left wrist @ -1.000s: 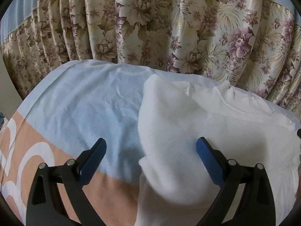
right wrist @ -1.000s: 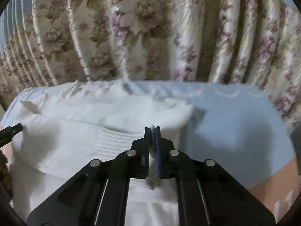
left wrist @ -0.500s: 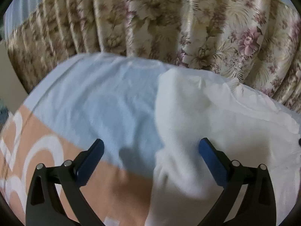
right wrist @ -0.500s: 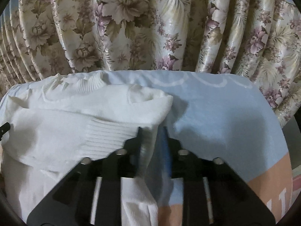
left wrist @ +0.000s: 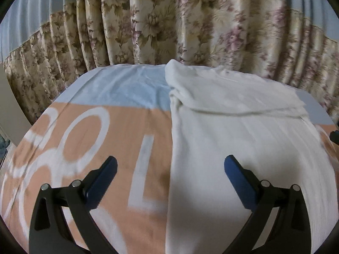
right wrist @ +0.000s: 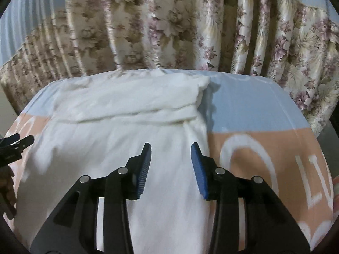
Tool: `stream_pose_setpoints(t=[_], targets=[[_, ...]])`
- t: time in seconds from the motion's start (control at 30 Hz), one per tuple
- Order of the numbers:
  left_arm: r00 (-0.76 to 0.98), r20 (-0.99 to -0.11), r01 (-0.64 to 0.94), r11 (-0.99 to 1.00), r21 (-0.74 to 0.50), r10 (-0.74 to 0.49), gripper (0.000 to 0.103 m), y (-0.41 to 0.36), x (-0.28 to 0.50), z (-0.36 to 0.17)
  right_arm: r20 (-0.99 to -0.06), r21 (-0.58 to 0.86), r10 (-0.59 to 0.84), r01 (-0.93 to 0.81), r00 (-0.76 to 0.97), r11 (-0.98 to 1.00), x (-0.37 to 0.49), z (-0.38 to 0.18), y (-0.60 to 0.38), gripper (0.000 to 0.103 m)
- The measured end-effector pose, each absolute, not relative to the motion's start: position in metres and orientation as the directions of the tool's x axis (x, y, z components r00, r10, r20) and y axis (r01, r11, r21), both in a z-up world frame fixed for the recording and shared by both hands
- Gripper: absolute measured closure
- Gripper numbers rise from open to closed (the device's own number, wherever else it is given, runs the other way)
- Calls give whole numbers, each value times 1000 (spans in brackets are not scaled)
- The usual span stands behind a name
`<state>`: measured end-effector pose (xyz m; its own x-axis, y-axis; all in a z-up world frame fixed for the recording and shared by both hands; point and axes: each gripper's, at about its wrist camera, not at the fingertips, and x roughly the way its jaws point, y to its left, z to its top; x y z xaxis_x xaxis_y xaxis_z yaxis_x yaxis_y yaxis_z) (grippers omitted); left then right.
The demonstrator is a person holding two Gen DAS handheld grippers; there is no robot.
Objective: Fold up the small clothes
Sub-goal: 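Fold the held side edge over the sweater body and open the right gripper, then move the left gripper to the ribbed hem and grasp it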
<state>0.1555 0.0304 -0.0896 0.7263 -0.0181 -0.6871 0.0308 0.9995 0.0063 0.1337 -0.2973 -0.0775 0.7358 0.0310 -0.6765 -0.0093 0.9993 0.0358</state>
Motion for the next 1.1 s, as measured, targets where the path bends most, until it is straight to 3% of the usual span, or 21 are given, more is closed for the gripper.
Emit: stream_pose_setpoints(t=[0.33, 0.9, 1.1], targets=[[731, -682, 31, 1000, 0, -23, 1, 29, 44, -96, -698, 48, -6, 55, 716, 997, 17, -90, -297, 60], [706, -708, 8, 1000, 7, 0, 1, 39, 31, -103, -763, 105, 37, 68, 645, 992, -29, -127, -299, 58], [676, -737, -14, 1000, -24, -8, 1, 46, 34, -109, -767, 88, 43, 38, 640, 995, -27, -130, -290, 65]])
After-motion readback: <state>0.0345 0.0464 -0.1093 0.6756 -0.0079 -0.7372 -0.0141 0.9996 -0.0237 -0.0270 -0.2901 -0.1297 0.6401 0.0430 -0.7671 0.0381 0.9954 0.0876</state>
